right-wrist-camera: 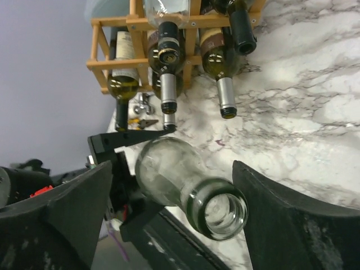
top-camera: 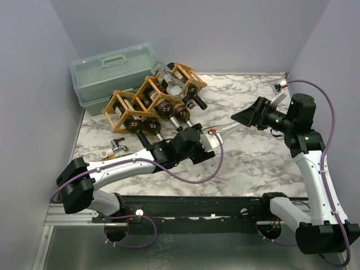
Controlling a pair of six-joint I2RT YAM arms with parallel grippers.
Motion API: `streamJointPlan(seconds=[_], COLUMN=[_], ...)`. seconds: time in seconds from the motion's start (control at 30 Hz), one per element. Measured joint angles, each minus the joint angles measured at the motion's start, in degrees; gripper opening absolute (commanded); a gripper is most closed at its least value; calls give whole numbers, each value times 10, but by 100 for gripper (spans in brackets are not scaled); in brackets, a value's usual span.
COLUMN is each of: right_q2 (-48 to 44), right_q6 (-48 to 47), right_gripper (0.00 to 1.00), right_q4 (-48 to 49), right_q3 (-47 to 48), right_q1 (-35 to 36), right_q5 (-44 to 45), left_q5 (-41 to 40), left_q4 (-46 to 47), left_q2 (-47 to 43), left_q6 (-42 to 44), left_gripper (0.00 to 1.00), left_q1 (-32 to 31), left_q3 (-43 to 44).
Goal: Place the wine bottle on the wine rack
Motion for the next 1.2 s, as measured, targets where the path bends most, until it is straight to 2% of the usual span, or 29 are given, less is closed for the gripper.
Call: streamJointPlan(seconds=[0.03, 0.07, 0.33, 0.63, 0.8, 1.2], right_q2=[3, 7, 7, -46, -68, 12], right_q6=[-17, -35, -136, -200, -209, -208], right_gripper=[99, 100, 100, 100, 100, 97], right_q4=[-19, -36, -127, -166, -179, -186], right_q3=[9, 16, 30, -4, -6, -18], right_q1=[0, 0, 17, 213, 254, 351], right_q5=[-3, -5, -9, 3, 2, 3], left_q5=[-4, -8, -9, 41, 62, 52], left_q4=[0, -1, -3, 0, -21, -99], left_q2=[-4, -8, -82, -207, -222, -234], left_q6=[13, 28, 163, 322, 374, 442], left_gripper=[0, 0, 0, 0, 0, 0], left_q1=[0, -1, -6, -7, -9, -12], left_q3=[-7, -13, -85, -153, -155, -155])
